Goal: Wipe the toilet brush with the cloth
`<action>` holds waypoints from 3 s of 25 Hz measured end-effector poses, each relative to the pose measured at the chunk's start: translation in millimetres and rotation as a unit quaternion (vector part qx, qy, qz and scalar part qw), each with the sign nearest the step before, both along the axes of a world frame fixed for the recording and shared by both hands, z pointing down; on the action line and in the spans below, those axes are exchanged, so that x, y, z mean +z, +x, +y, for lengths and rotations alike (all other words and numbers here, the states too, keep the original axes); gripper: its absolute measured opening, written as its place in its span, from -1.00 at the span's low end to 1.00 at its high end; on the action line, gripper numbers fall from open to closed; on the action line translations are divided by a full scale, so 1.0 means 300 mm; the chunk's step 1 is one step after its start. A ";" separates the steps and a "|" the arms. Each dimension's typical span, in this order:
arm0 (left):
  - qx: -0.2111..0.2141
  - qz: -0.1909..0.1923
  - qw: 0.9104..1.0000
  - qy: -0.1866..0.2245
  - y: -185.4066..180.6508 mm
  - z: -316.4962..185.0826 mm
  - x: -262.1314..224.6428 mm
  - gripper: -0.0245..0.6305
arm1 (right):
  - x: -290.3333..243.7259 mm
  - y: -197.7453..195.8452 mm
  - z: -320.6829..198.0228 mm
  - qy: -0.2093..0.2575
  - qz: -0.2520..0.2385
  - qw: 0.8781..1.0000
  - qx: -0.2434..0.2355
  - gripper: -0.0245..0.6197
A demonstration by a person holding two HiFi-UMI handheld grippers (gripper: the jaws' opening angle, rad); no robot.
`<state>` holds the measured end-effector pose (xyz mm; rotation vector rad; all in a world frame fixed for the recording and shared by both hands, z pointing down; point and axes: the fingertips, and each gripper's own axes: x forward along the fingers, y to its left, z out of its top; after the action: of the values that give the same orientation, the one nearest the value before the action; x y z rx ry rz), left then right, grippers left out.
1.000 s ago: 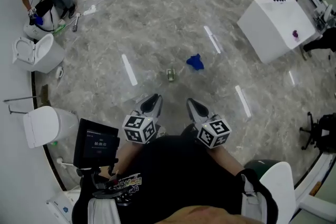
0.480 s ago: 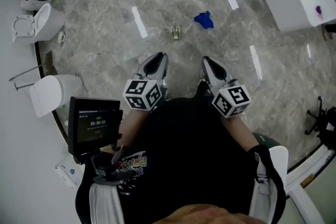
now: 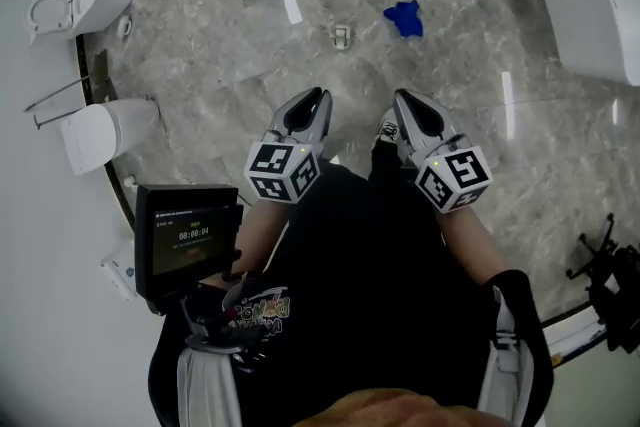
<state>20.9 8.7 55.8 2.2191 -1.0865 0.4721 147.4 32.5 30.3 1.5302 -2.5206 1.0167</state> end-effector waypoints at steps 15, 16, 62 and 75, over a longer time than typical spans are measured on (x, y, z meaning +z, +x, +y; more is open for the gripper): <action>0.006 -0.026 0.998 -0.057 -0.252 -0.017 0.170 -0.74 | 0.217 -0.140 -0.077 -0.058 0.015 0.998 0.014 -0.91; 0.017 -0.025 0.997 -0.064 -0.272 -0.036 0.205 -0.74 | 0.243 -0.170 -0.080 -0.064 0.016 0.998 0.020 -0.91; 0.006 -0.033 0.996 0.084 -0.187 -0.470 1.582 -0.44 | 1.856 -0.239 -0.384 0.019 0.146 0.975 -0.164 -0.60; 0.093 -0.035 0.964 0.245 -0.056 -0.671 1.532 -0.41 | 2.608 0.316 -0.812 -0.105 0.329 0.939 -0.011 -0.34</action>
<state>4.0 -192.7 515.3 2.7748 -1.1267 0.3915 242.4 -211.2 812.7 1.4564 -1.8976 0.5994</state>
